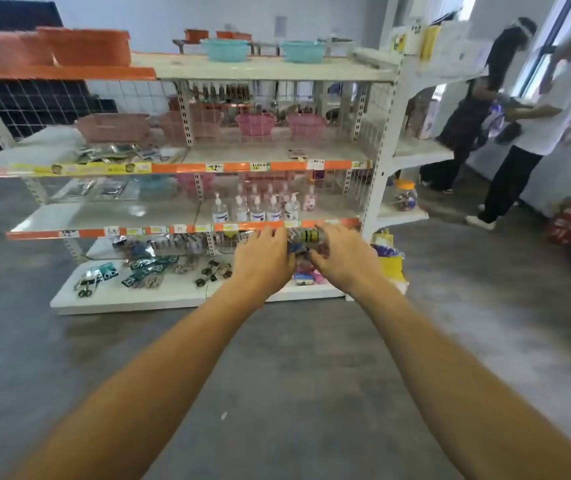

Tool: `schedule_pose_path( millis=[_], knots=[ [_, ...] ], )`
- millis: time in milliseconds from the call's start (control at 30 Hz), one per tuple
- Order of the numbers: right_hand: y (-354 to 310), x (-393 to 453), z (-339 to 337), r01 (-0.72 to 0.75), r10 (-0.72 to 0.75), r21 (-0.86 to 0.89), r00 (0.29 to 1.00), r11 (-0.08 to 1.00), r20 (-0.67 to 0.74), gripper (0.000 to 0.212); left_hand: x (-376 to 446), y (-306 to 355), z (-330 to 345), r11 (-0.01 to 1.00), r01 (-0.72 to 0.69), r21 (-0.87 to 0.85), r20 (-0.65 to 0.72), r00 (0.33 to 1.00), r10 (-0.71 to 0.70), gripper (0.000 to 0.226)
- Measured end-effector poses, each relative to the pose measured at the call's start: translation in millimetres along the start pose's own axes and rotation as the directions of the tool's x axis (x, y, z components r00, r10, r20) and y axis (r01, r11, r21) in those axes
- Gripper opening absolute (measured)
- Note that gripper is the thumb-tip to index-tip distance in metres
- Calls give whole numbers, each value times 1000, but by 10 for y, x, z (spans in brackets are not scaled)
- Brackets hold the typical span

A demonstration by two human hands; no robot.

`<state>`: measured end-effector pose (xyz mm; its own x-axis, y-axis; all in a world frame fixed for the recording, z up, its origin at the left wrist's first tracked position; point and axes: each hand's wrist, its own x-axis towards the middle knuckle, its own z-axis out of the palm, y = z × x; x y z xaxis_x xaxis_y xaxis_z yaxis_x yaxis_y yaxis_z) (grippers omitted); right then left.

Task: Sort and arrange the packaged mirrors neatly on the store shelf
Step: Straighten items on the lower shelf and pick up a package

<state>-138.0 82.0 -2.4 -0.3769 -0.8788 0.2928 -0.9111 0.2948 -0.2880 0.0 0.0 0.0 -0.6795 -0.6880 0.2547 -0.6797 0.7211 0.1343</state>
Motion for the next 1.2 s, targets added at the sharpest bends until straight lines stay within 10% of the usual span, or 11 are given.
schedule_pose_path(
  millis=[1200],
  knots=[
    [1837,4857,1651,4,-5,11,1000,1000,24,58,5031,-966,1903,991,104,-82,-34,994,-107,49]
  ],
)
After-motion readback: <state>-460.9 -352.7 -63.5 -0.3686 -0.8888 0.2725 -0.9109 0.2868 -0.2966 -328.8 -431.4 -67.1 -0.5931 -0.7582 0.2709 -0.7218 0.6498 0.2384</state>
